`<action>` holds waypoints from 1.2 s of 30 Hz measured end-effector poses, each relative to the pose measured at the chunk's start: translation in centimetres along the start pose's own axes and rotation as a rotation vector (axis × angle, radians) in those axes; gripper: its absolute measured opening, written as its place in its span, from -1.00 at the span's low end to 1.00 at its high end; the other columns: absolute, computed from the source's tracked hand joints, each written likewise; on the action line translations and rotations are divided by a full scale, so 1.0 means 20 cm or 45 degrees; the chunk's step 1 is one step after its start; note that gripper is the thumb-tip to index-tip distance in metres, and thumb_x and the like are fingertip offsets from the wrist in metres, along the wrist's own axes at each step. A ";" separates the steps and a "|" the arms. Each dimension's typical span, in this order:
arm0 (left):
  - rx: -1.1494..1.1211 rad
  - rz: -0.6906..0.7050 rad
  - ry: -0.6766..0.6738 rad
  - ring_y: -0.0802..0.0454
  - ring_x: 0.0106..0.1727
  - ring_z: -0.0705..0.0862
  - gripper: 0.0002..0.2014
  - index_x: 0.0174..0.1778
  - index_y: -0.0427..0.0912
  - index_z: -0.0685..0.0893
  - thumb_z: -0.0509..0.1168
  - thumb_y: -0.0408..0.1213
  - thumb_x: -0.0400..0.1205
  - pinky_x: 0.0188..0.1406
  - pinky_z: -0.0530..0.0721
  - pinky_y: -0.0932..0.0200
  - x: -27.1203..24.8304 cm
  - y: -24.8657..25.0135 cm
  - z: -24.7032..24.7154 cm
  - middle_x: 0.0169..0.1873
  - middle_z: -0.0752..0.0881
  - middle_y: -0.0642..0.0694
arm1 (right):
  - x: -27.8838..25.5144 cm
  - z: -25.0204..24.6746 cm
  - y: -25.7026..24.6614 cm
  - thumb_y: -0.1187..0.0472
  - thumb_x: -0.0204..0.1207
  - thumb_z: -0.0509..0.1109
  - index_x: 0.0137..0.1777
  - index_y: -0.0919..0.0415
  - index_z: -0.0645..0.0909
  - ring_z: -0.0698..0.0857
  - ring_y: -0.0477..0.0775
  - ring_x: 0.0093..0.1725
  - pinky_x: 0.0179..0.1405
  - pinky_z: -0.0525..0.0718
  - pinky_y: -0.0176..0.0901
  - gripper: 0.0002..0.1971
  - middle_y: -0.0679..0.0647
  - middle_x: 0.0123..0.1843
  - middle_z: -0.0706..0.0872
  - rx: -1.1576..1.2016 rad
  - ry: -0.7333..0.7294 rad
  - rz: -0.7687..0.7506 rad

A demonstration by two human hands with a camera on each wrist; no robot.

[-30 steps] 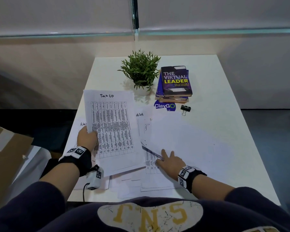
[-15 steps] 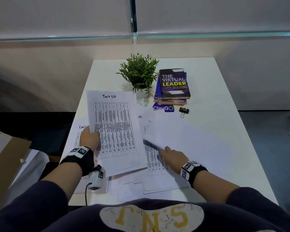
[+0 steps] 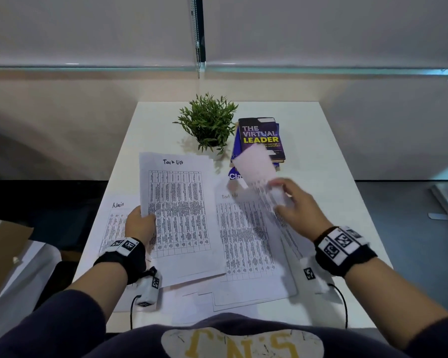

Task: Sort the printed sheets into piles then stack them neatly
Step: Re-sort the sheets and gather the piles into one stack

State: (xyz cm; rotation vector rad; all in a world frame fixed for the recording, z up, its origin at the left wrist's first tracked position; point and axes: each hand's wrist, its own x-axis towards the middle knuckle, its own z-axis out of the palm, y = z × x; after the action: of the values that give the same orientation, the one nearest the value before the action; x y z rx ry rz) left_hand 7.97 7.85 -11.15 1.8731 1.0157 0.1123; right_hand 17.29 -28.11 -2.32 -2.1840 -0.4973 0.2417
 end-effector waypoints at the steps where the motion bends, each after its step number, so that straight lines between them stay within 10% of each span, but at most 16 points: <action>1: -0.003 -0.001 -0.007 -0.09 -0.36 0.51 -0.93 -0.01 -0.28 0.55 0.19 -0.45 0.65 -0.41 0.51 0.19 0.00 0.01 0.01 -0.32 0.53 -0.19 | 0.00 -0.05 -0.06 0.49 0.46 0.45 0.37 -0.18 0.45 0.63 -0.44 0.17 0.05 0.56 -0.60 -0.36 -0.06 0.38 0.63 0.145 0.072 0.009; 7: 0.010 0.009 -0.048 -0.09 -0.33 0.48 -0.89 0.00 -0.36 0.58 0.17 -0.46 0.63 -0.38 0.52 0.13 -0.02 0.05 0.02 -0.31 0.51 -0.23 | 0.02 -0.27 0.00 0.45 0.48 0.52 0.60 0.03 0.25 0.81 -0.08 0.08 0.05 0.75 -0.17 -0.23 -0.02 0.18 0.77 0.758 0.516 0.242; 10: 0.052 0.036 -0.066 -0.09 -0.34 0.47 -0.94 -0.07 -0.33 0.54 0.17 -0.46 0.64 -0.41 0.49 0.17 -0.04 0.06 0.03 -0.33 0.50 -0.22 | -0.01 -0.23 0.22 0.22 0.49 0.56 0.16 0.36 0.53 0.70 -0.04 -0.16 -0.12 0.64 -0.18 -0.64 0.17 -0.01 0.76 0.583 0.543 0.462; 13: 0.088 0.076 -0.104 -0.06 -0.39 0.47 -0.94 -0.06 -0.30 0.53 0.16 -0.46 0.66 -0.45 0.46 0.22 -0.08 0.08 0.04 -0.34 0.50 -0.19 | -0.07 -0.13 0.42 0.15 0.53 0.52 -0.28 0.27 0.34 0.39 0.06 -0.32 -0.32 0.35 -0.10 -0.60 0.20 -0.34 0.43 0.382 0.481 0.663; 15: 0.092 0.087 -0.128 -0.05 -0.38 0.49 -0.91 0.02 -0.28 0.55 0.16 -0.45 0.67 -0.46 0.47 0.22 -0.10 0.09 0.04 -0.31 0.53 -0.19 | -0.11 -0.08 0.51 0.21 0.59 0.46 -0.08 0.32 0.57 0.54 0.13 -0.22 -0.23 0.48 -0.10 -0.82 0.18 -0.18 0.63 0.345 0.438 0.722; 19: 0.118 0.092 -0.143 -0.07 -0.37 0.50 -0.87 0.09 -0.28 0.57 0.17 -0.43 0.68 -0.44 0.48 0.21 -0.11 0.08 0.05 -0.29 0.54 -0.20 | -0.16 -0.02 0.60 0.26 0.64 0.40 0.51 0.32 0.50 0.60 0.19 0.11 0.10 0.53 -0.06 -0.55 0.20 0.28 0.65 0.304 0.410 0.843; 30: 0.119 0.130 -0.171 -0.06 -0.42 0.47 -0.81 0.15 -0.21 0.59 0.16 -0.45 0.67 -0.47 0.47 0.22 -0.15 0.12 0.04 -0.34 0.54 -0.19 | -0.11 -0.26 0.62 0.34 0.55 0.47 0.12 0.18 0.69 0.70 0.27 0.24 0.39 0.58 0.25 -0.83 0.12 0.17 0.76 0.672 0.494 0.763; 36: -0.021 0.176 -0.302 -0.05 -0.48 0.45 -0.81 0.15 -0.27 0.60 0.17 -0.43 0.67 -0.46 0.49 0.19 -0.27 0.27 0.11 -0.45 0.52 -0.10 | -0.02 -0.24 0.51 0.35 0.59 0.44 0.15 0.57 0.55 0.53 0.14 -0.06 -0.34 0.54 -0.15 -0.73 0.25 -0.08 0.62 0.754 0.435 0.670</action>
State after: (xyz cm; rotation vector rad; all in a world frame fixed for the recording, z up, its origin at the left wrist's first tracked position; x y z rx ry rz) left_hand 8.72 1.55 -6.22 1.8892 0.7218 -0.0206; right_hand 21.26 -37.29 -7.50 -1.6779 0.3209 0.2501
